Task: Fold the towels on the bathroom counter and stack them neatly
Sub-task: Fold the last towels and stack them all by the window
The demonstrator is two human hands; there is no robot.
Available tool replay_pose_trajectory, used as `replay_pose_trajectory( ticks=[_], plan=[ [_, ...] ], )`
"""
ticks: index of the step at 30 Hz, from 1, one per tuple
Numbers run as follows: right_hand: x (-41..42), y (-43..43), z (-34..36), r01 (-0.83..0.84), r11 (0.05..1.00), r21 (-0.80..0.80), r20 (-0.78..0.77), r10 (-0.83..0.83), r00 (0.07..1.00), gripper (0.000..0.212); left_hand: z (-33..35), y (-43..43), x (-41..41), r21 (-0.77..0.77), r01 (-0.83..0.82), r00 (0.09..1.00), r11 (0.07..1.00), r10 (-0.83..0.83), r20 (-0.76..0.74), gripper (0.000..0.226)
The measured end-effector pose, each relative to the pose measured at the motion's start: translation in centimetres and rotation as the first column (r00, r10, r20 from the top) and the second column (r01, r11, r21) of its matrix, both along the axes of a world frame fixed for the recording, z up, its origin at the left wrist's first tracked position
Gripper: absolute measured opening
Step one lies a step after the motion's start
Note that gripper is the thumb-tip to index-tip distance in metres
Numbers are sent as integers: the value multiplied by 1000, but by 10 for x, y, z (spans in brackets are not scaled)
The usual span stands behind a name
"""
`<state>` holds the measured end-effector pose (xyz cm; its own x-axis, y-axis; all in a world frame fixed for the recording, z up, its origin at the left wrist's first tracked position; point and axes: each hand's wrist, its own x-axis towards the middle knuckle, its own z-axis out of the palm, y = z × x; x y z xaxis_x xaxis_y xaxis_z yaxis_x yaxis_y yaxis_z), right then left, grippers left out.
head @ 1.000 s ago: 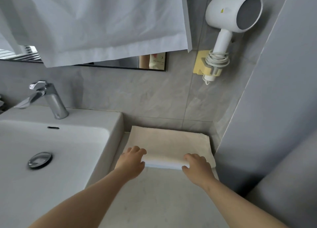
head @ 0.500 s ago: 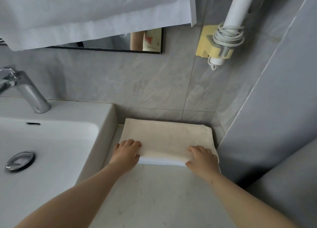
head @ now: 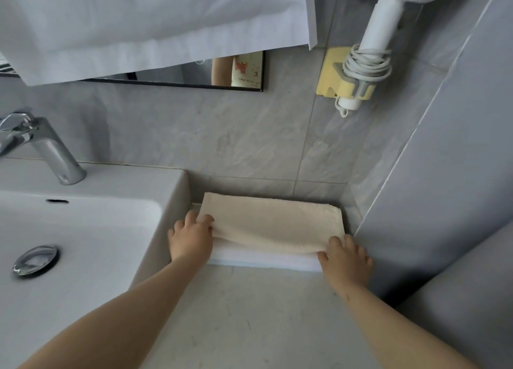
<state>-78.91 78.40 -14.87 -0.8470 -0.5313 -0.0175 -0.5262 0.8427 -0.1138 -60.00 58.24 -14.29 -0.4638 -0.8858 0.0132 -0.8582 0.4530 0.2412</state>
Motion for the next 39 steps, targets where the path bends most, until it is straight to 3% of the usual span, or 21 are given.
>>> replay_pose_trajectory(
  ticks=[5, 8, 12, 14, 16, 18, 20, 24, 29, 35, 39],
  plan=[
    [-9, 0, 7, 161, 961, -226, 241, -105, 965, 45, 13, -4, -6, 107, -87, 983, 990, 103, -154, 29],
    [-11, -4, 11, 283, 859, -426, 427, -85, 900, 49, 18, -7, -7, 190, -86, 966, 978, 128, -223, 30],
    [-17, -7, 7, 403, 737, -542, 531, -71, 844, 55, 23, -14, -12, 390, -90, 911, 916, 234, -340, 25],
    [-19, -8, 4, 490, 645, -587, 611, -45, 791, 53, 28, -14, -14, 548, -91, 801, 832, 388, -456, 11],
    [-21, -7, 4, 589, 521, -618, 686, -8, 728, 45, 36, -13, -16, 723, -51, 628, 689, 585, -513, 7],
    [-26, -9, 5, 629, 466, -622, 712, 0, 703, 21, 44, -11, -16, 814, 1, 500, 581, 704, -504, 6],
    [-30, -11, 6, 625, 482, -614, 711, -7, 704, 20, 47, -12, -17, 836, 23, 471, 548, 732, -492, 10],
    [-39, -13, 3, 598, 582, -551, 692, -81, 717, 41, 37, -17, -21, 838, -29, 476, 545, 745, -467, 20],
    [-53, -18, -3, 616, 586, -526, 655, -184, 733, 18, 31, -32, -24, 816, -125, 417, 564, 776, -473, 16],
    [-63, -28, 6, 711, 494, -501, 721, -216, 658, 33, 44, -42, -28, 959, 27, 350, 281, 896, -272, 33],
    [-67, -34, 7, 762, 459, -457, 784, -196, 589, 55, 40, -45, -31, 963, -33, 440, 268, 869, -227, 44]
  ],
)
